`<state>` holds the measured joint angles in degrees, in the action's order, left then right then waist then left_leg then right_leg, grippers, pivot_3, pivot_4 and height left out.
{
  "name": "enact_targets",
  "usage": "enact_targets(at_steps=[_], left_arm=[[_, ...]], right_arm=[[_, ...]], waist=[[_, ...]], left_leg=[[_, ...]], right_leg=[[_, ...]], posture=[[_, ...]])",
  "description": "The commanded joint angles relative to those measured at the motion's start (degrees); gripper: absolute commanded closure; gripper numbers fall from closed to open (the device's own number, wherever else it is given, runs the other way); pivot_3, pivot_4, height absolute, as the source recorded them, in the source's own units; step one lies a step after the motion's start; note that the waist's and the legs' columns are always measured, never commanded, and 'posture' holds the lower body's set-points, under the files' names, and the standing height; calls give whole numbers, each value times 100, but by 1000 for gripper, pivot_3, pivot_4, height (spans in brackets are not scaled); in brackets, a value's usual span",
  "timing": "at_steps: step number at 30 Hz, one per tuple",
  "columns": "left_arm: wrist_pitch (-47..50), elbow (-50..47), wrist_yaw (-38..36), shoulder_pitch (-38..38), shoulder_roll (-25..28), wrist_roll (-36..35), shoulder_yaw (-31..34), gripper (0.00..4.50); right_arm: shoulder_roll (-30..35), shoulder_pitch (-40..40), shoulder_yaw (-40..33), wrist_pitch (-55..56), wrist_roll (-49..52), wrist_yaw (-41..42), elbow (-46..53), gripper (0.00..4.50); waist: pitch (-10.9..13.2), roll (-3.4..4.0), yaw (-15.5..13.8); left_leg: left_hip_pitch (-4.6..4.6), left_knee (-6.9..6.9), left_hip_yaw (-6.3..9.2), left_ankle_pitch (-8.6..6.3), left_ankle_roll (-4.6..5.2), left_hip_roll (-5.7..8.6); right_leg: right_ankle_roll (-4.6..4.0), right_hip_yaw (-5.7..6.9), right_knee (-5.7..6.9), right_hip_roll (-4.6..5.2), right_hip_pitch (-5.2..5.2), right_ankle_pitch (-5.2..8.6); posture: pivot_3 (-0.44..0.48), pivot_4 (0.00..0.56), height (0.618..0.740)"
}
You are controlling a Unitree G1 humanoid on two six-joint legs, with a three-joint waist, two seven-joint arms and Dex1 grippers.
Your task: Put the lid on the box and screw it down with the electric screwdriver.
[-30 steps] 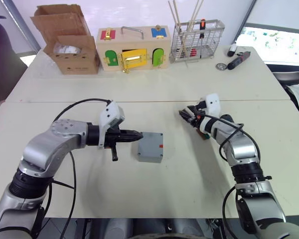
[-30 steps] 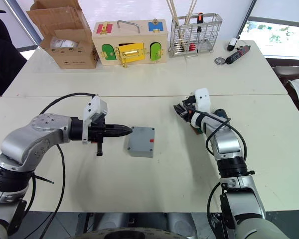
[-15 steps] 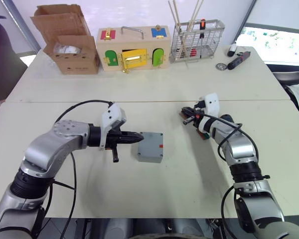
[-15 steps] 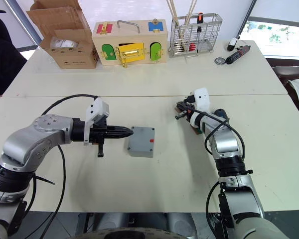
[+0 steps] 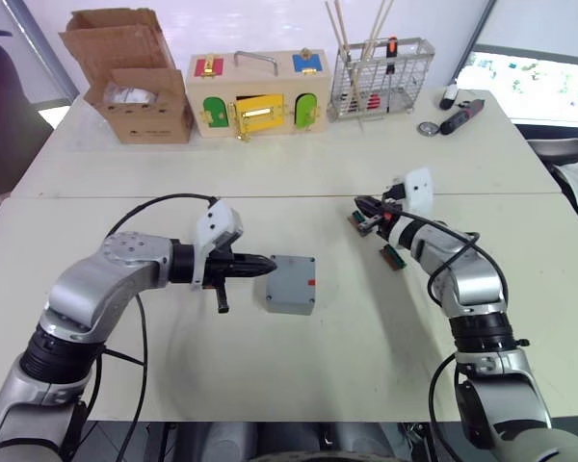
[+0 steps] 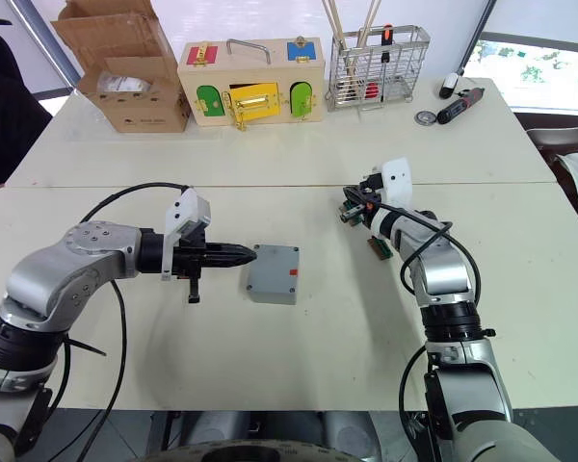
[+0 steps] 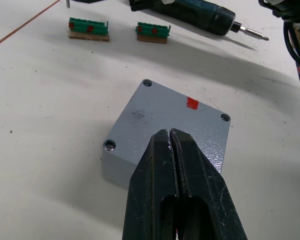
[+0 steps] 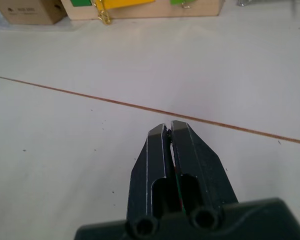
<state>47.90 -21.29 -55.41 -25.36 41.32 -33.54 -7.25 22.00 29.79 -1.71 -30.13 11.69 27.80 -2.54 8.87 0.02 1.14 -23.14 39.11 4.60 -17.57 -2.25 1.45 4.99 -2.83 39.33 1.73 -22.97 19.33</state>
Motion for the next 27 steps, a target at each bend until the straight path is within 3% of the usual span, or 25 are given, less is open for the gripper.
enact_targets(at_steps=[1,5,9,27], left_arm=[[-72,-122,-83,-66,85,-101,188,4500],[-25,-204,-235,-35,272,-219,272,4500],[-111,-147,-381,5,446,-160,235,4500],[-234,-18,-448,12,460,24,138,4500]], right_arm=[[210,-81,-181,-401,630,448,1207,4458],[687,-745,-77,-1389,1692,1146,2834,4458],[897,-1173,173,-1812,1991,1150,3566,4458],[730,-1257,699,-1353,1653,850,3152,4458]], waist=[[1,1,-4],[0,0,-22],[0,1,-20],[0,1,-25]], left_leg=[[-3,0,0,0,0,0],[-9,-1,9,-3,4,-1],[-10,1,9,-19,33,-1],[-6,3,9,-18,31,0]], right_leg=[[0,0,0,0,-3,0],[0,4,-3,0,-4,0],[0,4,-5,2,-2,0],[0,4,0,1,-1,0]], posture=[[0,150,740],[0,150,740],[0,150,740],[0,150,740]])
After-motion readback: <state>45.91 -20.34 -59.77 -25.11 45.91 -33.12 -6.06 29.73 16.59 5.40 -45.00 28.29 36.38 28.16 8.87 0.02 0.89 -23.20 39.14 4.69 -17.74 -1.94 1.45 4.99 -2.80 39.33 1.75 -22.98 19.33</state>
